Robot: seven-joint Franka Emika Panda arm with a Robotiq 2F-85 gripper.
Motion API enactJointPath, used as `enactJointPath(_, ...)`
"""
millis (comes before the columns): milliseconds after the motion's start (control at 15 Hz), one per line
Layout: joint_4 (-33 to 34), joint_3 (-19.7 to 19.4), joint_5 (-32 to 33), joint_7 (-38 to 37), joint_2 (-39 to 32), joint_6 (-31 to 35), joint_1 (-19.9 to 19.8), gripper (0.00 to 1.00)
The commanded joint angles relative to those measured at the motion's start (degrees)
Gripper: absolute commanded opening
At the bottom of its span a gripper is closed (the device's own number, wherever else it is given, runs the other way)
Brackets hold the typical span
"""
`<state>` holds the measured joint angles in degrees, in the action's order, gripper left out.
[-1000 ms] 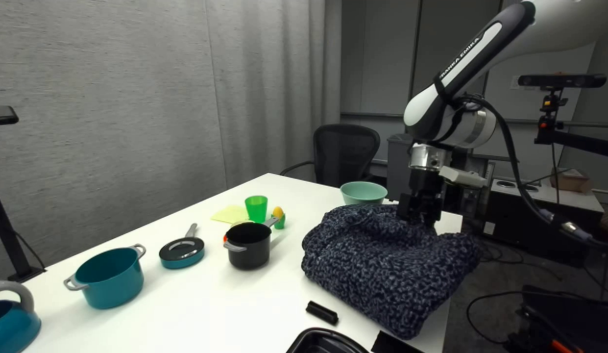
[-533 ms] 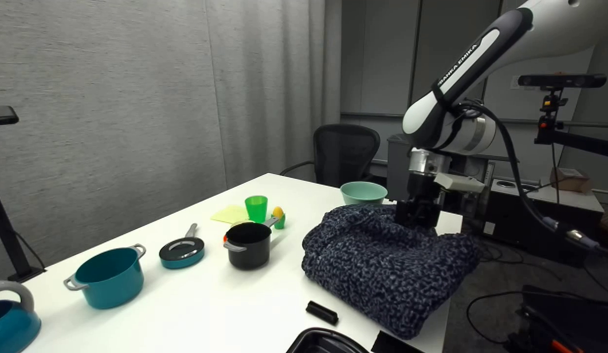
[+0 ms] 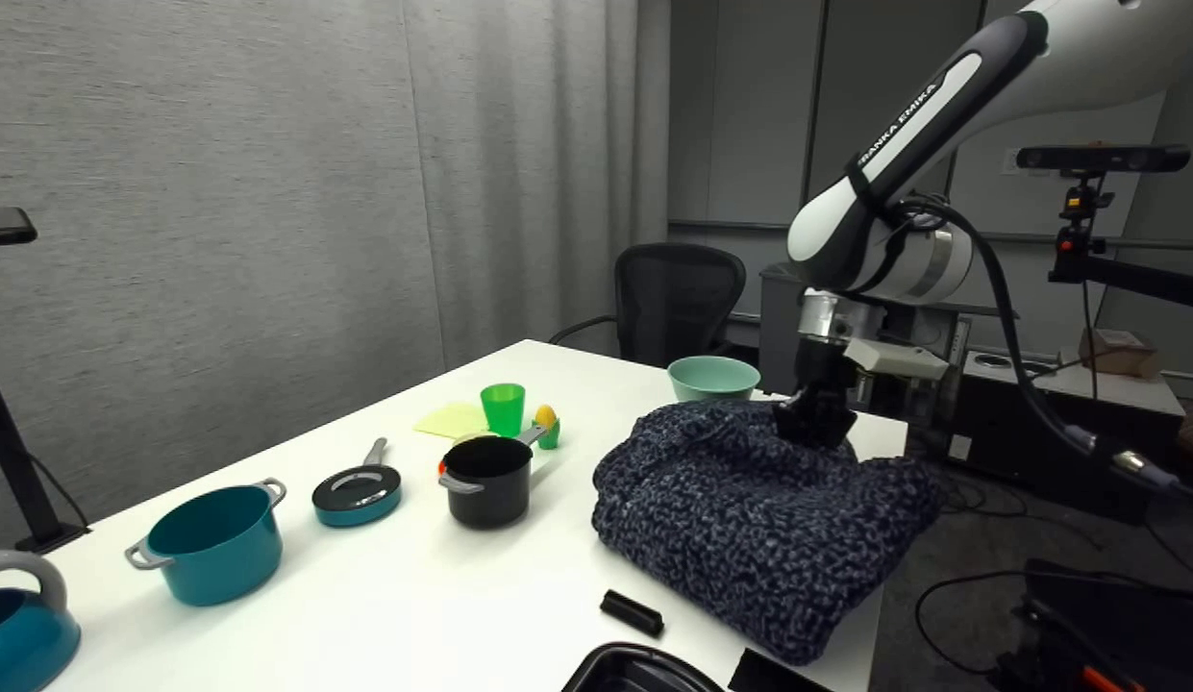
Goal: Move the cloth
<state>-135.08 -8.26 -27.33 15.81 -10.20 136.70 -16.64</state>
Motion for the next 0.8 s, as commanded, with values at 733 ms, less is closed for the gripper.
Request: enactJointPath(733, 9.22, -3.35, 17.35, -9.28, 8.47, -2.46, 1.58, 0.02)
